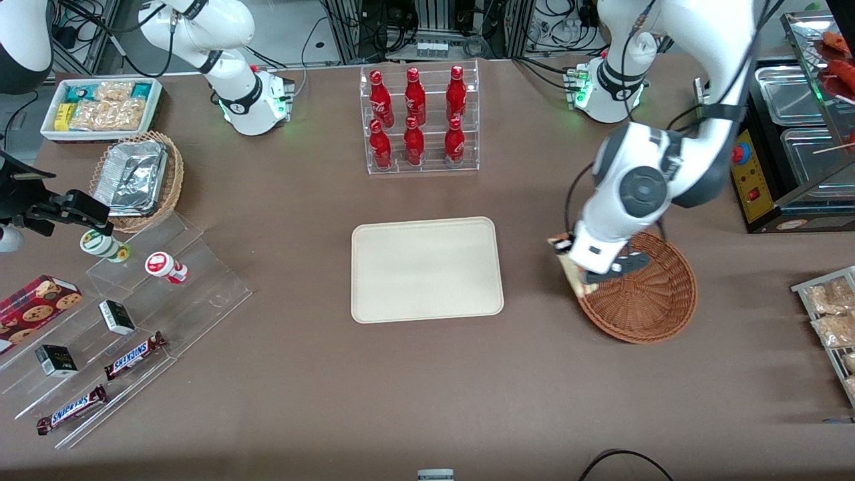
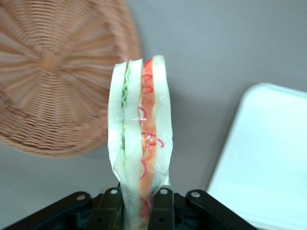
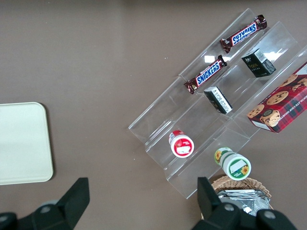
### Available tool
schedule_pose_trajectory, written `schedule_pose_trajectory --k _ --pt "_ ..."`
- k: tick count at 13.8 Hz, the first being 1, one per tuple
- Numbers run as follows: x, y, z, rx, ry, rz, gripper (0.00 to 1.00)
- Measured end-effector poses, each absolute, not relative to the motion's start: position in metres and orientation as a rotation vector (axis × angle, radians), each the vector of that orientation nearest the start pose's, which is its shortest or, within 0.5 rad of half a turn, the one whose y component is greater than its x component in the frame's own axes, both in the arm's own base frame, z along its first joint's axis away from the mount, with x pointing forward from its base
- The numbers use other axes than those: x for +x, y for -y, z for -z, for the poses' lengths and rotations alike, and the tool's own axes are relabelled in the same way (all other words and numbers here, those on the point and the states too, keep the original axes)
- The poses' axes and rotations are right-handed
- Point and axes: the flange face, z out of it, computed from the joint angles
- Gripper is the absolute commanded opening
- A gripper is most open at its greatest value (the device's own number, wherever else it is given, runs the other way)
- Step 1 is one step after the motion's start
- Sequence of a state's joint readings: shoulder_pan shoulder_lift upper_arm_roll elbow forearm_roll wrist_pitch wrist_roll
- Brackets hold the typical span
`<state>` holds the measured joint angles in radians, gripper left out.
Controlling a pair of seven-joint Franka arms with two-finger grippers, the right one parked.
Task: Place sandwich from basket to tray
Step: 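Lift the sandwich and carry it over the cream tray, then lower the sandwich onto the tray and open the left gripper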
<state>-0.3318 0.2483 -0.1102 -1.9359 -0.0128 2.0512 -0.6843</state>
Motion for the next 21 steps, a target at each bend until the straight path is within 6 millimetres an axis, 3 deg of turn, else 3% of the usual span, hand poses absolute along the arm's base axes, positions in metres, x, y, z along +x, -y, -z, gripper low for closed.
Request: schedule_pose_trajectory --k 3,6,11,18,21 --pt "0.519 0.317 -0.338 -3.091 0.231 -0.215 0.02" --pt "0.514 0.372 -0.314 -3.096 0.101 -0.235 0.00" --pt "0.512 0.445 -0.296 -3.167 0.024 -0.277 0.00" --pt "0.503 0.502 -0.265 -3.177 -0.047 -0.285 0.00" --pt "0.506 0.507 -0.259 -3.168 -0.045 -0.264 0.00"
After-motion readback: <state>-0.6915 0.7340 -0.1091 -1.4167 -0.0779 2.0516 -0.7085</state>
